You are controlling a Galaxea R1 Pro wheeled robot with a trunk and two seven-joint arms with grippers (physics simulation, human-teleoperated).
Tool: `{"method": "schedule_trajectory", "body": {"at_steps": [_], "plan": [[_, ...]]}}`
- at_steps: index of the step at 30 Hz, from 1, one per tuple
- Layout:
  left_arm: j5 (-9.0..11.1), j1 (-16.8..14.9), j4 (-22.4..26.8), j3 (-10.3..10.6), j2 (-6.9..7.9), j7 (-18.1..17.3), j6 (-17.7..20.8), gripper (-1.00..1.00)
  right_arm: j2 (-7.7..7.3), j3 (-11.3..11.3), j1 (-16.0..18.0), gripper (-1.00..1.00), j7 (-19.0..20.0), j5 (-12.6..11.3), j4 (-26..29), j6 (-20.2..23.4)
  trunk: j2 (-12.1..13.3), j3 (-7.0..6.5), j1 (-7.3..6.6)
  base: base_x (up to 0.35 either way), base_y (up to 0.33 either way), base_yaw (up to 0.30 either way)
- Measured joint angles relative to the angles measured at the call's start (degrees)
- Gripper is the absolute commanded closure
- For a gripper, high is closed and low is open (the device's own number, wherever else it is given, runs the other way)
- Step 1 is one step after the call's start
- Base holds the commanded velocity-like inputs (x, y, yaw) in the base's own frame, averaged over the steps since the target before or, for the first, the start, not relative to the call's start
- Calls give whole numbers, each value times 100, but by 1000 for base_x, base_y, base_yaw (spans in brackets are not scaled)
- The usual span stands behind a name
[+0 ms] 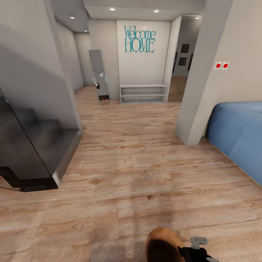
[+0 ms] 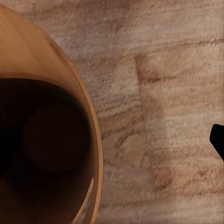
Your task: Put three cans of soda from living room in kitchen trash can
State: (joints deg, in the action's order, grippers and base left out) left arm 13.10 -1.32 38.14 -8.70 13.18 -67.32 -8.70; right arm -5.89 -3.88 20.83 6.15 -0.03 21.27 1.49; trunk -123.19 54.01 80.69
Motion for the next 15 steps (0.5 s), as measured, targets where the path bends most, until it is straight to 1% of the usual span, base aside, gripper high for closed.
{"method": "schedule_trajectory", "body": {"at_steps": [2, 3, 15], "plan": [[0, 0, 0, 0, 0, 0, 0, -100, 0, 0, 0, -100, 0, -3, 0, 2, 0, 1, 0, 0, 0, 0], [0, 0, 0, 0, 0, 0, 0, -100, 0, 1, 0, -100, 0, -4, 0, 3, -39, 20, 21, 0, 0, 0], [0, 0, 1, 0, 0, 0, -3, -100, 0, 1, 0, -100, 0, 3, 0, 8, -520, 324, 285, 0, 0, 0]]}}
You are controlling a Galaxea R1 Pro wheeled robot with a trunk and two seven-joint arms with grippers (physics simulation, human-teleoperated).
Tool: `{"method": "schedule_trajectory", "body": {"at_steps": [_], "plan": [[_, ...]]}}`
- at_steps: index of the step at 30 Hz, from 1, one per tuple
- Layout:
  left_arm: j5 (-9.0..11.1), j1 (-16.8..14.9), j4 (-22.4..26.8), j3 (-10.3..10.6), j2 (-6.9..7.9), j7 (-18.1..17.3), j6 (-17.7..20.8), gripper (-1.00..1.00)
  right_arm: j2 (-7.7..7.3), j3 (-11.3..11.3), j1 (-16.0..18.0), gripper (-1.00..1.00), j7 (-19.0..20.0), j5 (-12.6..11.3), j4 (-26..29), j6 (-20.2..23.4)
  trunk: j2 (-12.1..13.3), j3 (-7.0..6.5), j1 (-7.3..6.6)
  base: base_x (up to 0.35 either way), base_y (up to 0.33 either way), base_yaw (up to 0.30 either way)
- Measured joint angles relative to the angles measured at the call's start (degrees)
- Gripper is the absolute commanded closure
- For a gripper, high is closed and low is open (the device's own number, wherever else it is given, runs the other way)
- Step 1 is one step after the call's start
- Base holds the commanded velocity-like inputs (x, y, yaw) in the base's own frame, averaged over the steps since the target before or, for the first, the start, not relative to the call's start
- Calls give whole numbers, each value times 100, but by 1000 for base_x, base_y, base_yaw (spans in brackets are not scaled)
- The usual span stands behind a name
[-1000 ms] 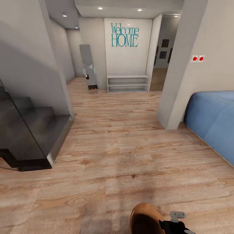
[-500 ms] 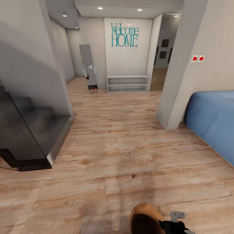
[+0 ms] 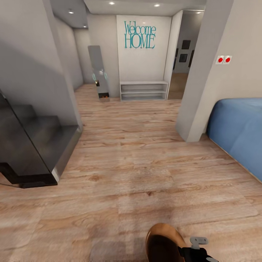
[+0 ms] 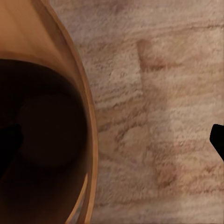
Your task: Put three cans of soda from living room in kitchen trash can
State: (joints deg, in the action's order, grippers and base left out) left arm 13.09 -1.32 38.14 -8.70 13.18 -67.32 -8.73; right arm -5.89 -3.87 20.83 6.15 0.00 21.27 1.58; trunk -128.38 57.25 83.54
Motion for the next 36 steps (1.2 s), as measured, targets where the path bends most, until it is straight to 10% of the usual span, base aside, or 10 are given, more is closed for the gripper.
{"method": "schedule_trajectory", "body": {"at_steps": [36], "plan": [[1, 0, -1, 0, 0, -1, -2, -100, 0, 0, 0, -100, 0, 8, 0, 0, -162, 201, 88, 0, 0, 0]]}}
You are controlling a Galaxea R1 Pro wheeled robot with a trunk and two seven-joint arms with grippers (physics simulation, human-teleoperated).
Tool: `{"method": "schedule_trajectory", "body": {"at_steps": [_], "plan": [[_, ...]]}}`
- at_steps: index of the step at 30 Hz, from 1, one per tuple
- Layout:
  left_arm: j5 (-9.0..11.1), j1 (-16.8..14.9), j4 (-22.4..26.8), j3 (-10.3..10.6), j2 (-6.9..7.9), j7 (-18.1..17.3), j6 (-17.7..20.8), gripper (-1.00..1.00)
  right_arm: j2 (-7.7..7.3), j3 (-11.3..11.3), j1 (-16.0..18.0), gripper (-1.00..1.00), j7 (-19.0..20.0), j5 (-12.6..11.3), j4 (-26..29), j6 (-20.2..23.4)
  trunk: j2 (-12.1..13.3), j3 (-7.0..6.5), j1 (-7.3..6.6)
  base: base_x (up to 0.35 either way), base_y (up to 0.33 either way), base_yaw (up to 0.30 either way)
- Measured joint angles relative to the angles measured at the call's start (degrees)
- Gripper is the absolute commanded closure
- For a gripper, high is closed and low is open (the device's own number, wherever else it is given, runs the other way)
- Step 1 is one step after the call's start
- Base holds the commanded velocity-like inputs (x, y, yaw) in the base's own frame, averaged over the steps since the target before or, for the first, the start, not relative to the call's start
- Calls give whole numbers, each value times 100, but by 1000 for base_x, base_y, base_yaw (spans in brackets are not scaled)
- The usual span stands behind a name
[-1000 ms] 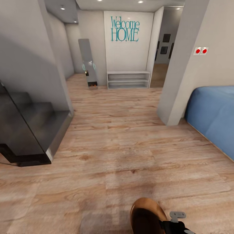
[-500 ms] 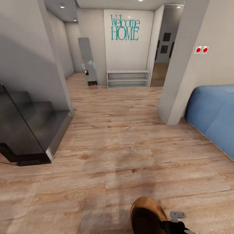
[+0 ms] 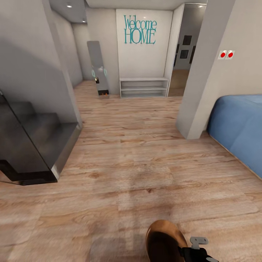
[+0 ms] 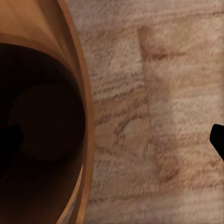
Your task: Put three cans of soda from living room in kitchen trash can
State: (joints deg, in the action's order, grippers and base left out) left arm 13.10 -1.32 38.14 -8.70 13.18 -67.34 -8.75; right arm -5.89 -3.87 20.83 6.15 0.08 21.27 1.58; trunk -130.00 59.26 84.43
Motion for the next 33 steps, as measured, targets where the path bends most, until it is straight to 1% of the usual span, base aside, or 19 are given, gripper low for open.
{"method": "schedule_trajectory", "body": {"at_steps": [5, 19, 33], "plan": [[1, 0, 0, 0, 2, 0, 3, -100, 0, 0, 0, -100, 0, 0, 0, 0, 0, 10, 0, 0, 0, 0], [0, 0, 0, 0, 2, 1, 3, -100, 0, 0, 0, -100, 0, 0, 0, -1, 0, 118, 0, 0, 0, 0], [0, 0, 1, 0, 3, 1, 4, -100, 0, 0, 0, -100, 0, 0, 0, -1, 0, 133, 0, 0, 0, 0]]}}
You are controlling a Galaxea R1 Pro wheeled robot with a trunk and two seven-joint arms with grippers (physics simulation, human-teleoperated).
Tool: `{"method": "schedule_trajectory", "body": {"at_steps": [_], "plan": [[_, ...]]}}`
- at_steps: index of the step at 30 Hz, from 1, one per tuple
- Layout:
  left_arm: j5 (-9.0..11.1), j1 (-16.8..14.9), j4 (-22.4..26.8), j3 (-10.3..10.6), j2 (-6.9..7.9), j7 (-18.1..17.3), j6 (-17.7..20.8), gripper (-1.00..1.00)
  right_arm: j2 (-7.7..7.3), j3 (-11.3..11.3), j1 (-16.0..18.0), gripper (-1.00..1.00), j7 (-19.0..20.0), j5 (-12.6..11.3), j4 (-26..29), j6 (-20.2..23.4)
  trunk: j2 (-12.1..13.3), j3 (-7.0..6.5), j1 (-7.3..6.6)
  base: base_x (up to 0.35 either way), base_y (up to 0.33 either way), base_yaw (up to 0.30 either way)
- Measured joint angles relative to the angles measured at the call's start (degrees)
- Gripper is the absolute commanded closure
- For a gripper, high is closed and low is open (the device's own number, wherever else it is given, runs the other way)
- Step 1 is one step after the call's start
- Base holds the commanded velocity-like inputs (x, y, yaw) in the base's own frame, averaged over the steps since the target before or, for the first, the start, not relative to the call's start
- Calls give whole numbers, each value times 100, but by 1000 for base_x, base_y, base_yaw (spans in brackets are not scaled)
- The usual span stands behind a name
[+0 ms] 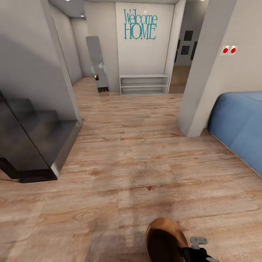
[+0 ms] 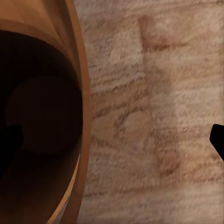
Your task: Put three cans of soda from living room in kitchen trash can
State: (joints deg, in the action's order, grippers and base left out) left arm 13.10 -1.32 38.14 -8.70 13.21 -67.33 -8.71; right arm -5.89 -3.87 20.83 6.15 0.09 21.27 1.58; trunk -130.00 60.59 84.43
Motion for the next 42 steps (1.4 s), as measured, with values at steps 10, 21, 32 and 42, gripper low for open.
{"method": "schedule_trajectory", "body": {"at_steps": [10, 21, 32, 42], "plan": [[0, 0, 0, 0, 0, 0, -2, -100, 0, 0, 0, -100, 0, 0, 0, 1, 0, 47, 0, 0, 0, 0], [0, 0, 0, 0, -1, 0, -2, -100, 0, 0, 0, -100, 0, 0, 0, 1, 0, 82, 0, 0, 0, 0], [0, 0, -1, 0, 1, 0, -6, -100, 1, 4, 0, 100, 6, -21, 1, -1, 0, 83, 0, 0, 0, 0], [0, 0, 0, 0, 1, 0, -3, -100, 0, -8, 1, 100, -3, -3, 4, -4, 0, 83, 0, 0, 0, 0]]}}
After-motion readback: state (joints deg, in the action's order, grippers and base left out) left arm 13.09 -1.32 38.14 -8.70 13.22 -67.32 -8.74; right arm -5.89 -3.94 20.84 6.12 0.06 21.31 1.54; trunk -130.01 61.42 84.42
